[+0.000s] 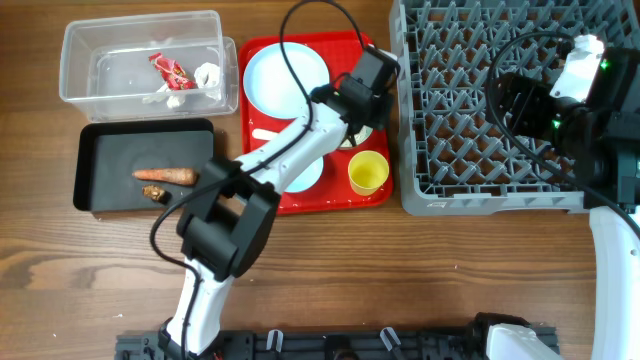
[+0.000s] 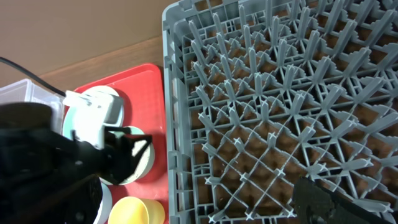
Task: Sort waste into correct bins and load items into the dishwasher rack
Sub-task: 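Lower the light blue bowl onto the red tray and open left gripper, then grasp the green bowl of rice with the left gripper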
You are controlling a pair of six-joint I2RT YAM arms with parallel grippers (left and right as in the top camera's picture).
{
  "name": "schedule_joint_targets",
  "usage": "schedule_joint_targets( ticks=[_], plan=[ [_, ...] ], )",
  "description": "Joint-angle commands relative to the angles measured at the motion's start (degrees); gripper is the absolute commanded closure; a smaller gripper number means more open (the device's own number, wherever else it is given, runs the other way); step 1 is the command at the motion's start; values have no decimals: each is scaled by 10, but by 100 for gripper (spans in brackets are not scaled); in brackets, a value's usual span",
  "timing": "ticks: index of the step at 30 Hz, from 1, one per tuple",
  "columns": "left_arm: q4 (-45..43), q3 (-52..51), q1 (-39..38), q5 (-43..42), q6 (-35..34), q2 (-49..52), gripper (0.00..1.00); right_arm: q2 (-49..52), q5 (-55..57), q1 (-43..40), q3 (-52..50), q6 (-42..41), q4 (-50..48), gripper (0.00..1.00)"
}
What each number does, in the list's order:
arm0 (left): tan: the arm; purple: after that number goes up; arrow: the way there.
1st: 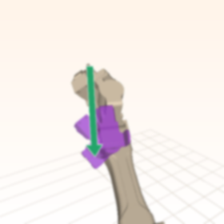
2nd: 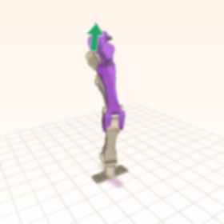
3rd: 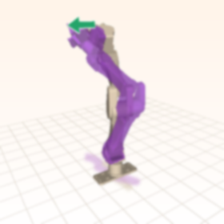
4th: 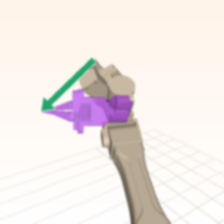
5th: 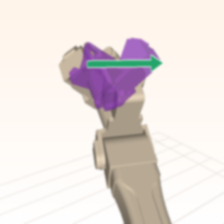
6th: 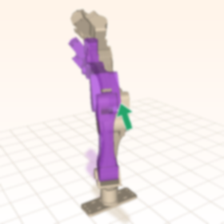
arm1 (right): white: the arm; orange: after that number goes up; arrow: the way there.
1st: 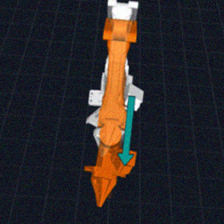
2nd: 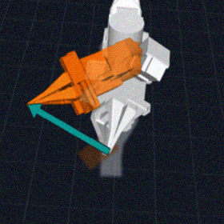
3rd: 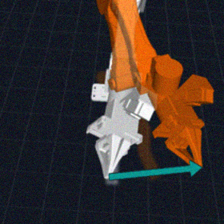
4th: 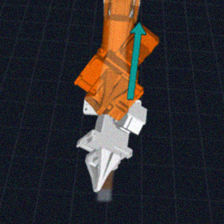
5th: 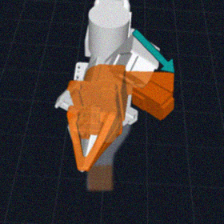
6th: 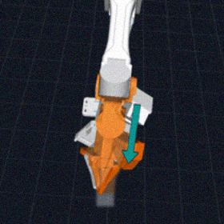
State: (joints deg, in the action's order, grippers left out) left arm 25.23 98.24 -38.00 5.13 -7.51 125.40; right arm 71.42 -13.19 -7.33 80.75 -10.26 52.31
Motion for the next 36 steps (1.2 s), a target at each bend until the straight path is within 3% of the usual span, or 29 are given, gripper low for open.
schedule_joint_targets(
  ticks=[1, 15, 26, 36],
  plan=[
    [0, 9, -4, 23, 11, 28, 53, 4, 12, -2, 10, -2, 0, 1],
    [21, 9, -4, 23, 11, 48, 69, 4, 12, -2, 9, -2, 0, 1],
    [52, 9, -5, 23, 11, 48, 95, 4, 12, -2, 9, -2, -1, 1],
    [61, 9, -5, 23, 11, 28, 96, 4, 12, -2, 9, -2, -6, 0]
  ],
)
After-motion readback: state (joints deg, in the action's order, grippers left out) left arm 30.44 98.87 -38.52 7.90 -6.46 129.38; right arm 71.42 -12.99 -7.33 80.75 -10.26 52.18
